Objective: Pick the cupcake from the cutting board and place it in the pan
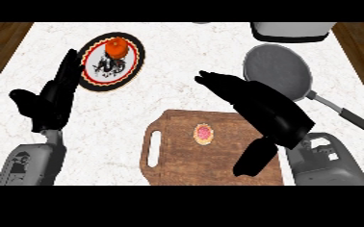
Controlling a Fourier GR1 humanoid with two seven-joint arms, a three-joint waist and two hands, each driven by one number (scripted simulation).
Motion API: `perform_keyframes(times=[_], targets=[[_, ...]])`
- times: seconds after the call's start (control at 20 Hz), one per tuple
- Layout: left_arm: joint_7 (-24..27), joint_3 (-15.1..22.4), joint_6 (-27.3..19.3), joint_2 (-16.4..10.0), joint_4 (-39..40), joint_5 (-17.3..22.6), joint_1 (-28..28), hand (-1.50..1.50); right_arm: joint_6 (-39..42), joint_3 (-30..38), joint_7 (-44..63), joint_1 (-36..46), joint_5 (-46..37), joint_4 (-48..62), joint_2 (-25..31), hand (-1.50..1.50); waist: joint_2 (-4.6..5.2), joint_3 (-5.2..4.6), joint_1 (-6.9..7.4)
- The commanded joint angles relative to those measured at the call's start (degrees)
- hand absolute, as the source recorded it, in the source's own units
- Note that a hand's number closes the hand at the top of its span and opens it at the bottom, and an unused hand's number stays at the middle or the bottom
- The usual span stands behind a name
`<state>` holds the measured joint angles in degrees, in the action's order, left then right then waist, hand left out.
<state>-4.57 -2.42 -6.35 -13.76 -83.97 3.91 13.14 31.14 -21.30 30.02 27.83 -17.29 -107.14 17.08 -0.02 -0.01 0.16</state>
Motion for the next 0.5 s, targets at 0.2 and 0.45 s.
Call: perform_keyframes(times=[0.2, 0.45], targets=[[-2.78, -1.34, 0.31, -0.07, -1.49, -0.78, 1.43, 0.00, 4.42, 0.77, -1.48, 0.60, -4.45, 7.13, -2.74, -1.50, -0.01, 0.01, 0.03], [-3.96, -3.08, 3.29, -1.33, -3.75, 0.65, -0.42, 0.00, 5.65, 0.62, -4.33, -1.66, -6.59, 8.01, -5.35, -1.50, -0.01, 0.01, 0.03]])
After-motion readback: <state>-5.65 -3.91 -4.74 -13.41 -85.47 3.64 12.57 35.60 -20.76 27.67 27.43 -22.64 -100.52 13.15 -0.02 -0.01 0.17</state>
